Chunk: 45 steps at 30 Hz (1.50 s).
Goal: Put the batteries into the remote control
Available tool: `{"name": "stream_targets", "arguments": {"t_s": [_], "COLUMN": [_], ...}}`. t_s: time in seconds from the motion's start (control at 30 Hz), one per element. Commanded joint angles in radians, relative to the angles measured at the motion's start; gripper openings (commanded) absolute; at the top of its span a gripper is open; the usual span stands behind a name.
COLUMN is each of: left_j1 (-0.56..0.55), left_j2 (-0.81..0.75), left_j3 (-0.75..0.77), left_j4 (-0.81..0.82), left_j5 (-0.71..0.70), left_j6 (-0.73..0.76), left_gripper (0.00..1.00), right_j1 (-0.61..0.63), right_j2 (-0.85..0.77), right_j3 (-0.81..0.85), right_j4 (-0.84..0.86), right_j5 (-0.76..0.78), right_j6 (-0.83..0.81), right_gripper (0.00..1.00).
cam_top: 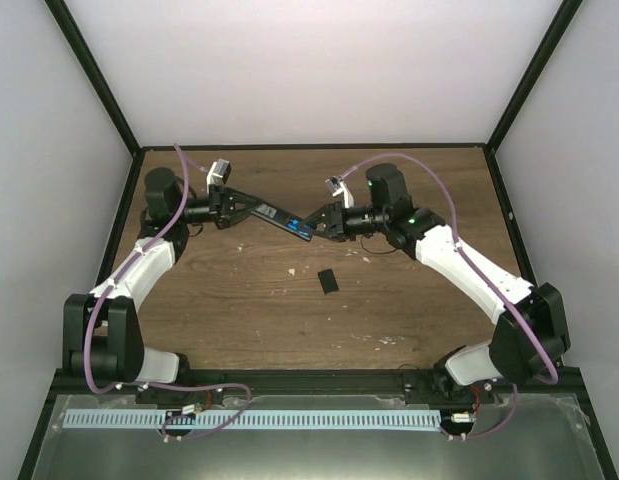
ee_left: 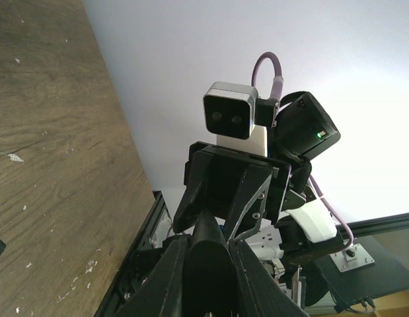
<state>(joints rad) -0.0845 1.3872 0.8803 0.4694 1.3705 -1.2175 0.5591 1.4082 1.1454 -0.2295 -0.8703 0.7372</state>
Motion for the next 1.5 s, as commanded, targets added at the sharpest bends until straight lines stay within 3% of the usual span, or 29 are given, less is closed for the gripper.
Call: {"name": "stream_targets", "arguments": {"t_s": [0.0, 0.23, 0.37, 0.97, 1.47], "left_j1": [0.003, 0.004, 0.004, 0.003, 0.003], "left_j2": [-0.007, -0.007, -0.007, -0.015, -0.016], "left_j3": [-0.01, -0.009, -0.007, -0.007, 0.0], "left_j4": [0.014, 0.013, 0.012, -0.003, -0.042], "left_j5": [0.003, 0.001, 0.001, 0.006, 0.009], "left_j6": [0.02, 0.021, 0.021, 0.034, 0.075], "left_gripper": [0.0, 0.0, 0.0, 0.0, 0.0], "right_j1": [0.007, 0.007, 0.004, 0.002, 0.005], "right_j2": [-0.002, -0.041, -0.057, -0.067, -0.035], "right_j3": [0.042, 0.06, 0.061, 0.045, 0.052], "right_j4": [0.026, 0.011, -0.014, -0.019, 0.002], "right_j5": [-0.002, 0.007, 0.029, 0.033, 0.003], "right_j6": [0.004, 0.006, -0.007, -0.006, -0.003], "right_gripper": [0.31, 0.44, 0.46, 0.27, 0.18]}}
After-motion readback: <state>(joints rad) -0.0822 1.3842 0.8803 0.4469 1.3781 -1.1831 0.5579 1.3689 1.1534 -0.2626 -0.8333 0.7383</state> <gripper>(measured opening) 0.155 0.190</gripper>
